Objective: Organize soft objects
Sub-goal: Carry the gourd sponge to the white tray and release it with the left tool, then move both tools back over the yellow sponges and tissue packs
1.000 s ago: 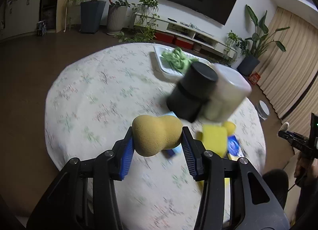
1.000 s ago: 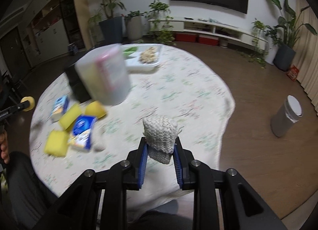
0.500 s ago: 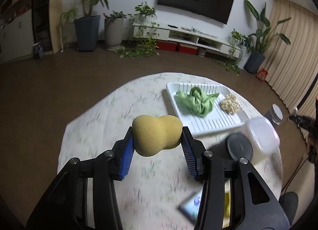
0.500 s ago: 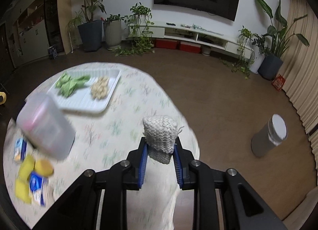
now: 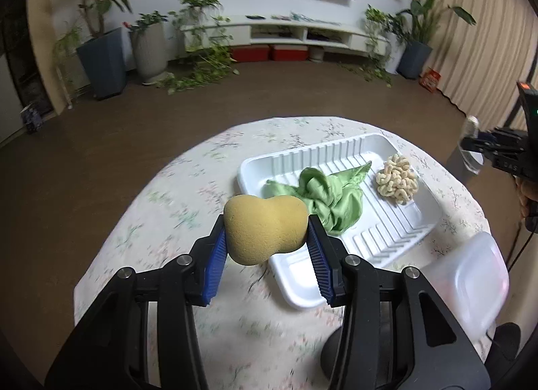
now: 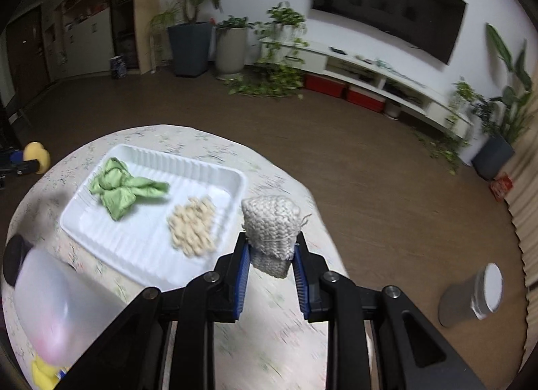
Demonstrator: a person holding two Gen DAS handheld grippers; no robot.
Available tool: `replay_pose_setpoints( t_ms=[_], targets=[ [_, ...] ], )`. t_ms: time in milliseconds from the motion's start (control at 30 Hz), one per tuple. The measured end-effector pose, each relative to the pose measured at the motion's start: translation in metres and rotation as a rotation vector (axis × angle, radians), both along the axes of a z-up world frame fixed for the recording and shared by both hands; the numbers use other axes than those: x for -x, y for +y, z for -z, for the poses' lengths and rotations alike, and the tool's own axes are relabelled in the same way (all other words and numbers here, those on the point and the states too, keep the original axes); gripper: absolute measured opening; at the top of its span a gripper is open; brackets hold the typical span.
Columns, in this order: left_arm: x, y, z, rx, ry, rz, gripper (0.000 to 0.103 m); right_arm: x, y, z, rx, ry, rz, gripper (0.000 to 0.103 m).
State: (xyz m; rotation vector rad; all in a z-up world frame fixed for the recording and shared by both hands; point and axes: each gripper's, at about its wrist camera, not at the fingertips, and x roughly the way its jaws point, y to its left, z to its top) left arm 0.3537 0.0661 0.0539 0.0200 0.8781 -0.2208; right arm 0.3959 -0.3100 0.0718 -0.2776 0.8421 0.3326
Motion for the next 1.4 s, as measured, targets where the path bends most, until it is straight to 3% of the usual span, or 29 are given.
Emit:
replay_pose_setpoints(
  t_ms=[333, 567, 733, 833, 1100, 1167, 1233, 1300, 1400],
  targets=[
    [-0.040, -0.034, 0.043, -0.062, 0.101, 0.153, 0.043, -0.039, 0.080, 0.032, 0.010, 0.083, -0.232, 0.027],
    [-0.048, -0.041, 0.060, -0.070, 0.121, 0.186, 0.043, -0.039, 0.132, 0.066, 0.092, 0.135, -0.400, 0.027],
    [-0.054, -0.042, 0.069, -0.101, 0.130, 0.180, 0.046, -0.044, 0.145, 0.088, 0.144, 0.171, -0.420, 0.027],
    [-0.056, -0.039, 0.070, -0.076, 0.127, 0.171, 0.050, -0.048, 0.143, 0.098, 0.146, 0.192, -0.413, 0.027],
    [-0.058, -0.043, 0.070, -0.082, 0.122, 0.163, 0.052, -0.048, 0.139, 0.103, 0.157, 0.179, -0.396, 0.027],
    [-0.057, -0.044, 0.069, -0.073, 0.121, 0.162, 0.057, -0.046, 0.140, 0.101, 0.156, 0.173, -0.399, 0.027],
    [-0.057, -0.044, 0.066, -0.066, 0.113, 0.164, 0.074, -0.042, 0.139, 0.098, 0.151, 0.164, -0.398, 0.033],
    [-0.056, -0.044, 0.062, -0.067, 0.093, 0.161, 0.084, -0.042, 0.139, 0.095, 0.144, 0.154, -0.393, 0.051],
    [-0.054, -0.037, 0.051, -0.032, 0.070, 0.142, 0.100, -0.041, 0.134, 0.085, 0.116, 0.136, -0.383, 0.063]
  ],
)
